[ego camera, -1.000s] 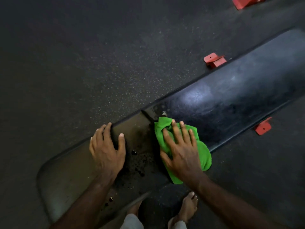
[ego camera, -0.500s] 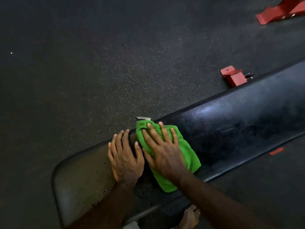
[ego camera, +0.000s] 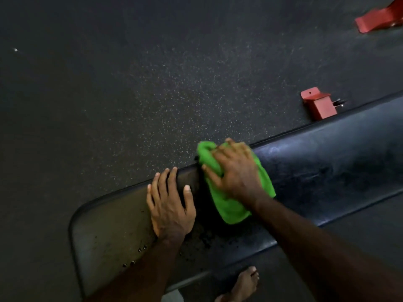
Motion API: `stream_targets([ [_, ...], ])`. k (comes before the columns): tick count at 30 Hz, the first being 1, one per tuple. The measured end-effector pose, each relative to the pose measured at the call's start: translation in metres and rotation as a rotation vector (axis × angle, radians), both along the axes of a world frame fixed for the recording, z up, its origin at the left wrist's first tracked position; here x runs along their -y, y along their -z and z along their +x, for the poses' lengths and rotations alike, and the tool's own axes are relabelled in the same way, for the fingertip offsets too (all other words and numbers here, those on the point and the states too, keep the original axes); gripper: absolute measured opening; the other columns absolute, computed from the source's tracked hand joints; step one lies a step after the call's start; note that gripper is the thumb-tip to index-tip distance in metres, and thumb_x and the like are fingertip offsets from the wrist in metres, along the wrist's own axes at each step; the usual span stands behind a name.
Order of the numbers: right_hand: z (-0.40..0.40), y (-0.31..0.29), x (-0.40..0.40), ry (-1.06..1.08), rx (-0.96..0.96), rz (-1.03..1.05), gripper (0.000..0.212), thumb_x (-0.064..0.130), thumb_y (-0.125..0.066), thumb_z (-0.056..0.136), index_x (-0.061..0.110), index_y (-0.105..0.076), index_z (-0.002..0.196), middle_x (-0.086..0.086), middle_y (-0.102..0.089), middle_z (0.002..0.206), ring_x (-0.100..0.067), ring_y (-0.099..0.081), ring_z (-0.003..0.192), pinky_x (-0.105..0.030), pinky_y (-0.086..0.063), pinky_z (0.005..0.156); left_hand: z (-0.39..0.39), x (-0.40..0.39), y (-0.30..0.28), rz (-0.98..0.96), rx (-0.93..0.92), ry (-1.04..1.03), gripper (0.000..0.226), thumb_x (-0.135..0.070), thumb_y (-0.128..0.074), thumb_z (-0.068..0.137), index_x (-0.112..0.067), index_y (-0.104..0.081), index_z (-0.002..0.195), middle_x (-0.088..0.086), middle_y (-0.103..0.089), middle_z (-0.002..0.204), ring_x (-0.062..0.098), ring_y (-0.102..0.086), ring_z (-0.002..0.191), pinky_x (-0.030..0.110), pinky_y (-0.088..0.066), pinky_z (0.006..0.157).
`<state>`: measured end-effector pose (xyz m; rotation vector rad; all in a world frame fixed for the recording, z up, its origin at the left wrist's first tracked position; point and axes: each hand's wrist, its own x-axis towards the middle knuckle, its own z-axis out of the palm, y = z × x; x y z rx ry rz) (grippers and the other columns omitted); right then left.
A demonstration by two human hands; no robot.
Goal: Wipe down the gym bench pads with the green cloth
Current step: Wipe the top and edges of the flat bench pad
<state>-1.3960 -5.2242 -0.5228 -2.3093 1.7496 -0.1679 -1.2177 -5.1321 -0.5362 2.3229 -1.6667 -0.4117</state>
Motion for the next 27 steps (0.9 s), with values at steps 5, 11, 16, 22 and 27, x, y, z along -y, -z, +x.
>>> stream_targets([
  [5, 0.041, -0.006, -0.009, 0.477, 0.043, 0.012, 0.045, 0.057, -0.054, 0.093, 0.023, -0.07, 0.117, 0.0, -0.066, 0.128, -0.032, -0.043, 0.143, -0.058, -0.021, 0.123, -0.001, -0.001, -0.001, -0.01, -0.01, 0.002, 0.055, -0.041, -0.043, 0.101, -0.021, -0.045, 0.153, 0.001, -0.043, 0.158, 0.026, -0.031, 0.151, 0.049, -0.019, 0.124],
  [11, -0.014, -0.001, 0.02, 0.0, -0.01, -0.01, 0.049, 0.064, -0.054, 0.094, 0.023, -0.074, 0.111, -0.003, -0.072, 0.115, -0.031, -0.062, 0.119, -0.052, -0.039, 0.111, -0.001, 0.0, -0.001, 0.007, 0.002, -0.002, 0.055, -0.038, -0.042, 0.102, -0.022, -0.043, 0.154, -0.001, -0.041, 0.159, 0.024, -0.029, 0.152, 0.047, -0.017, 0.124],
  [16, 0.02, -0.007, 0.003, 0.545, 0.022, -0.02, 0.042, 0.057, -0.059, 0.089, 0.021, -0.07, 0.109, -0.003, -0.067, 0.12, -0.035, -0.051, 0.131, -0.06, -0.024, 0.121, -0.001, -0.001, 0.001, 0.022, 0.001, 0.0, 0.056, -0.039, -0.042, 0.101, -0.023, -0.042, 0.155, -0.001, -0.041, 0.159, 0.024, -0.028, 0.152, 0.047, -0.017, 0.124],
  [22, -0.012, 0.001, 0.003, -0.128, 0.048, -0.025, 0.048, 0.059, -0.061, 0.092, 0.024, -0.072, 0.123, -0.001, -0.069, 0.128, -0.033, -0.059, 0.126, -0.055, -0.034, 0.117, -0.002, 0.001, 0.0, 0.011, 0.005, 0.002, 0.057, -0.038, -0.044, 0.1, -0.022, -0.043, 0.154, -0.001, -0.041, 0.159, 0.024, -0.029, 0.152, 0.047, -0.018, 0.124],
  [27, 0.018, -0.008, -0.004, 0.533, 0.117, -0.007, 0.041, 0.051, -0.065, 0.082, 0.022, -0.072, 0.11, -0.001, -0.067, 0.122, -0.036, -0.05, 0.134, -0.058, -0.023, 0.122, -0.002, 0.0, 0.001, 0.024, 0.0, 0.0, 0.056, -0.039, -0.042, 0.101, -0.023, -0.042, 0.155, -0.001, -0.041, 0.159, 0.024, -0.028, 0.153, 0.047, -0.017, 0.124],
])
